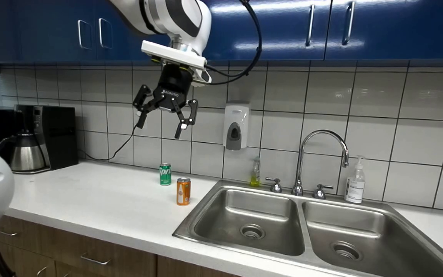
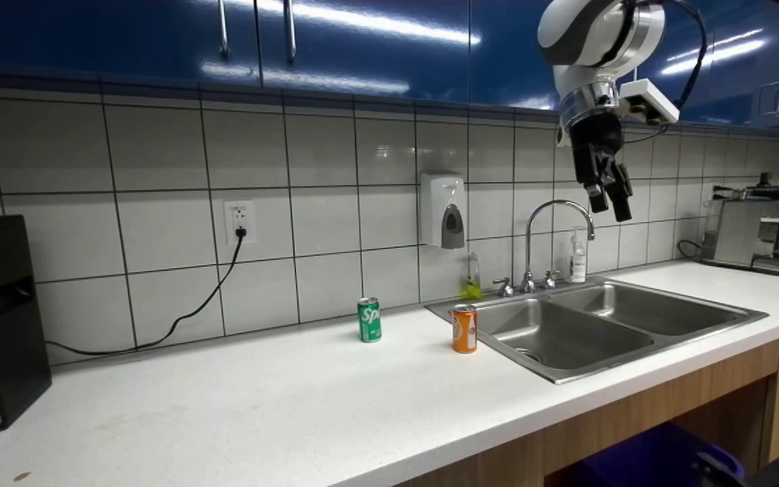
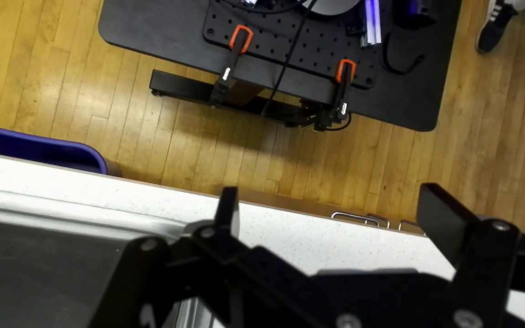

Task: Place the orange can in the left sink

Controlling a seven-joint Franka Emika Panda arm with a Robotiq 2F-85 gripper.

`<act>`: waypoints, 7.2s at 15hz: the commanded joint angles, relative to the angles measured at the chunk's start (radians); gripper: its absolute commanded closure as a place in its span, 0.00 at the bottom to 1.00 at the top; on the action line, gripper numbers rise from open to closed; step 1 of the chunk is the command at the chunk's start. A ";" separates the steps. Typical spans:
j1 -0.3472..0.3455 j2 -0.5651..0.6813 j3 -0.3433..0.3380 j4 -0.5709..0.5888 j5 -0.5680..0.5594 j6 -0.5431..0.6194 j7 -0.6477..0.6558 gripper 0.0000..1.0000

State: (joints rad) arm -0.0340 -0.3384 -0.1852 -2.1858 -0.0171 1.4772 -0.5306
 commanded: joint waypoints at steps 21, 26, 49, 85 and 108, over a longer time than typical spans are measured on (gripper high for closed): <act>0.092 0.210 0.120 -0.150 0.175 0.610 0.056 0.00; 0.089 0.280 0.139 -0.149 0.189 0.714 0.061 0.00; 0.057 0.528 0.207 -0.017 0.165 0.915 0.110 0.00; 0.054 0.659 0.190 0.100 0.002 0.978 0.272 0.00; 0.067 0.796 0.163 0.246 -0.117 1.024 0.368 0.00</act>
State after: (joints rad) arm 0.0320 0.4347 -0.0208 -1.9779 -0.1016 2.4919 -0.2036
